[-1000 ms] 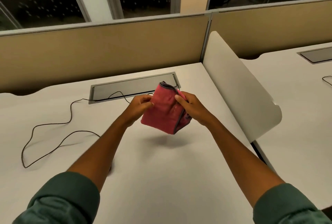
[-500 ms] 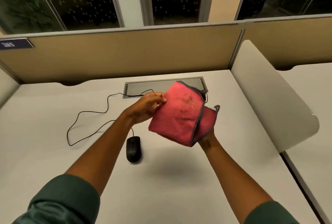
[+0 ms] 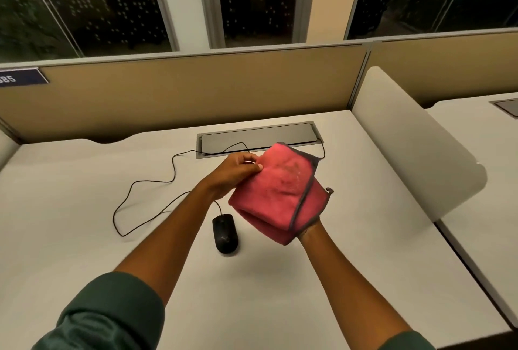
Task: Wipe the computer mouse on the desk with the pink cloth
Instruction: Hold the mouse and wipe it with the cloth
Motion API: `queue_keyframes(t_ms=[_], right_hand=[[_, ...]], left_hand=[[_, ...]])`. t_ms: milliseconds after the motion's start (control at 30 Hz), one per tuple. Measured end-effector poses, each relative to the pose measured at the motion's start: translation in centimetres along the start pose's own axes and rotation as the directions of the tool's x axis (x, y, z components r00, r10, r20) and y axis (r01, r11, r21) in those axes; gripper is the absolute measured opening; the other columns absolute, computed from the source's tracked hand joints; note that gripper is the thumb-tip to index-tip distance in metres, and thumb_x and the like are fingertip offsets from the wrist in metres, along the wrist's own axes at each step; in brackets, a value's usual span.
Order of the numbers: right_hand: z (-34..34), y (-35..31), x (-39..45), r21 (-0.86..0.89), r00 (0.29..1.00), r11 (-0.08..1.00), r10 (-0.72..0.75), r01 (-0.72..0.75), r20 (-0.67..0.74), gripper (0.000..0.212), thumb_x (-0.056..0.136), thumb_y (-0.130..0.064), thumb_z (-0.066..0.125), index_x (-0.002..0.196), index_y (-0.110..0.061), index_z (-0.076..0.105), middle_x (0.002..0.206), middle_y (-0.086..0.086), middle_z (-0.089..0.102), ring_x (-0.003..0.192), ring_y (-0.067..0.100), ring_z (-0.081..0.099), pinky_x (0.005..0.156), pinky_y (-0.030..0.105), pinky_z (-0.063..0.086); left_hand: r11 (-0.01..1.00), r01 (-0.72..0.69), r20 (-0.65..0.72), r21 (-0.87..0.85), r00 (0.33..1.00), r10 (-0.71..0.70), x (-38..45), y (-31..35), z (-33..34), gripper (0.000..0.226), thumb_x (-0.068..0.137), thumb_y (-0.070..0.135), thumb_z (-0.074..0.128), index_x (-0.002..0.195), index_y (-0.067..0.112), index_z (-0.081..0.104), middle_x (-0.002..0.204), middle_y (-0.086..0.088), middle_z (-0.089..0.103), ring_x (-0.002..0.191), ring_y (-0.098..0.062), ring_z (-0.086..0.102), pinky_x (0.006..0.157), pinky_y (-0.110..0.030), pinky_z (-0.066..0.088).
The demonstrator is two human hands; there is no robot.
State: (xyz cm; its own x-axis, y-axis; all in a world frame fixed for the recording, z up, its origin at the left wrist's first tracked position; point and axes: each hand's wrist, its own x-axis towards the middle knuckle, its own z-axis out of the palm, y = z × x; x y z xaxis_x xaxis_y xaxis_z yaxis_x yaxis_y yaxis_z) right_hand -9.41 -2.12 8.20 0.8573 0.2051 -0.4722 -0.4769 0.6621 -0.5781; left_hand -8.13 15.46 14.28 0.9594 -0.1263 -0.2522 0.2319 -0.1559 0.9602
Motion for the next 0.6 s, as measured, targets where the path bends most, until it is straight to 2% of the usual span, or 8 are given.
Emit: queue_keyframes(t_ms=[67, 133, 200, 300, 433, 500, 533, 600], right_hand=[[-0.1, 0.2, -0.7, 0.165, 0.996, 0.986, -0.023, 0.008, 0.087, 0.037, 0.099, -0.037, 0.033, 0.119, -0.018, 0.058, 0.105, 0.0, 0.073, 0.111, 0.027, 0.058, 0.092, 0.042, 0.051], [-0.1, 1.3, -0.6, 0.18, 0.997, 0.984, -0.024, 0.011, 0.075, 0.047, 0.097, -0.046, 0.033, 0.12, -0.015, 0.061, 0.117, 0.01, 0.068, 0.108, 0.026, 0.063, 0.09, 0.044, 0.053], [0.1, 1.8, -1.0, 0.154, 0.996, 0.987, -0.051, 0.041, 0.067, 0.047, 0.1, -0.046, 0.034, 0.114, -0.014, 0.065, 0.117, 0.014, 0.065, 0.098, 0.021, 0.069, 0.086, 0.041, 0.053], [-0.2, 2.6, -1.7, 0.294, 0.982, 0.955, -0.082, 0.028, 0.171, 0.052, 0.088, -0.048, 0.043, 0.098, -0.01, 0.077, 0.104, 0.014, 0.073, 0.087, 0.031, 0.073, 0.069, 0.047, 0.059], [-0.5, 3.0, -2.7, 0.342, 0.966, 0.937, -0.15, 0.071, 0.211, 0.043, 0.076, -0.037, 0.069, 0.104, -0.005, 0.075, 0.106, 0.018, 0.072, 0.092, 0.037, 0.071, 0.069, 0.052, 0.058], [-0.7, 3.0, -3.2, 0.296, 0.979, 0.947, -0.166, 0.126, 0.117, 0.041, 0.092, -0.044, 0.05, 0.099, -0.012, 0.073, 0.092, 0.01, 0.076, 0.077, 0.029, 0.074, 0.055, 0.044, 0.059], [-1.0, 3.0, -3.0, 0.304, 0.982, 0.944, -0.161, 0.124, 0.098, 0.053, 0.099, -0.047, 0.033, 0.094, -0.014, 0.075, 0.088, 0.008, 0.077, 0.073, 0.027, 0.074, 0.052, 0.042, 0.059], [-1.2, 2.8, -3.0, 0.321, 0.988, 0.94, -0.142, 0.116, 0.059, 0.071, 0.1, -0.052, 0.022, 0.081, -0.016, 0.08, 0.088, 0.007, 0.077, 0.073, 0.026, 0.074, 0.053, 0.042, 0.059]], left_hand=[[0.99, -0.056, -0.041, 0.127, 0.997, 0.062, -0.5, -0.7, -1.0, 0.01, 0.093, 0.012, 0.06, 0.098, 0.009, 0.069, 0.08, -0.005, 0.067, 0.075, -0.014, 0.06, 0.07, -0.026, 0.047], [0.957, -0.102, -0.073, 0.27, 0.989, 0.126, -0.6, -1.6, -1.7, 0.016, 0.092, 0.016, 0.062, 0.104, 0.009, 0.069, 0.089, -0.008, 0.07, 0.083, -0.016, 0.064, 0.078, -0.033, 0.051], [0.905, -0.15, -0.092, 0.398, 0.975, 0.203, -0.9, -2.2, -1.9, 0.022, 0.09, 0.021, 0.064, 0.11, 0.013, 0.069, 0.098, -0.002, 0.069, 0.093, -0.014, 0.065, 0.085, -0.035, 0.052], [0.857, -0.16, -0.105, 0.49, 0.965, 0.24, -1.4, -2.7, -2.2, 0.031, 0.093, 0.03, 0.061, 0.119, 0.015, 0.067, 0.109, -0.002, 0.069, 0.099, -0.014, 0.063, 0.088, -0.029, 0.048], [0.885, -0.14, -0.216, 0.445, 0.942, 0.258, -2.4, -4.8, -3.6, 0.038, 0.096, 0.036, 0.055, 0.126, 0.015, 0.061, 0.118, -0.006, 0.066, 0.096, -0.018, 0.061, 0.085, -0.029, 0.049], [0.909, -0.11, -0.288, 0.402, 0.927, 0.239, -3.6, -7.3, -4.6, 0.042, 0.094, 0.041, 0.056, 0.129, 0.017, 0.057, 0.12, -0.004, 0.064, 0.104, -0.02, 0.061, 0.085, -0.03, 0.051], [0.915, -0.086, -0.31, 0.394, 0.925, 0.221, -4.3, -8.8, -4.9, 0.046, 0.093, 0.043, 0.057, 0.131, 0.018, 0.054, 0.121, -0.003, 0.062, 0.109, -0.02, 0.059, 0.087, -0.031, 0.051], [0.907, -0.033, -0.315, 0.42, 0.932, 0.18, -6.0, -12.0, -5.5, 0.058, 0.089, 0.045, 0.062, 0.139, 0.019, 0.046, 0.131, -0.002, 0.057, 0.123, -0.019, 0.051, 0.098, -0.031, 0.044]])
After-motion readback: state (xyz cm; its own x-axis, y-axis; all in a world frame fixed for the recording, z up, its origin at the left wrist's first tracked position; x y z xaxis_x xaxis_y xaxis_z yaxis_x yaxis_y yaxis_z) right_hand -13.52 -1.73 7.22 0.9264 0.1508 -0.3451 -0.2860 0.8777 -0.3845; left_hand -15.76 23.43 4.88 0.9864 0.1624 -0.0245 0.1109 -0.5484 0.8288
